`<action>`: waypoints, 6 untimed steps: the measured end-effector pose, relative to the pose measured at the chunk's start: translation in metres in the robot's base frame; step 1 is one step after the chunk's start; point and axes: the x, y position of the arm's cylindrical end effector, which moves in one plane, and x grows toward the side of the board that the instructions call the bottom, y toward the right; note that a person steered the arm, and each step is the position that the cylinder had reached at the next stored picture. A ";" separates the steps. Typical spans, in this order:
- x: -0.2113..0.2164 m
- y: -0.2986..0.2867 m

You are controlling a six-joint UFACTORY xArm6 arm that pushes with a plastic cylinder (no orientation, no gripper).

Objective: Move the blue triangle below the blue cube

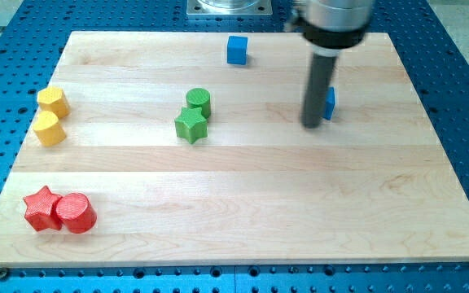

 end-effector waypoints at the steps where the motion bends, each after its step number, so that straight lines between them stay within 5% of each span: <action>1: -0.064 0.018; 3: -0.103 0.070; 4: -0.140 -0.019; 5: -0.132 -0.101; 6: -0.108 -0.080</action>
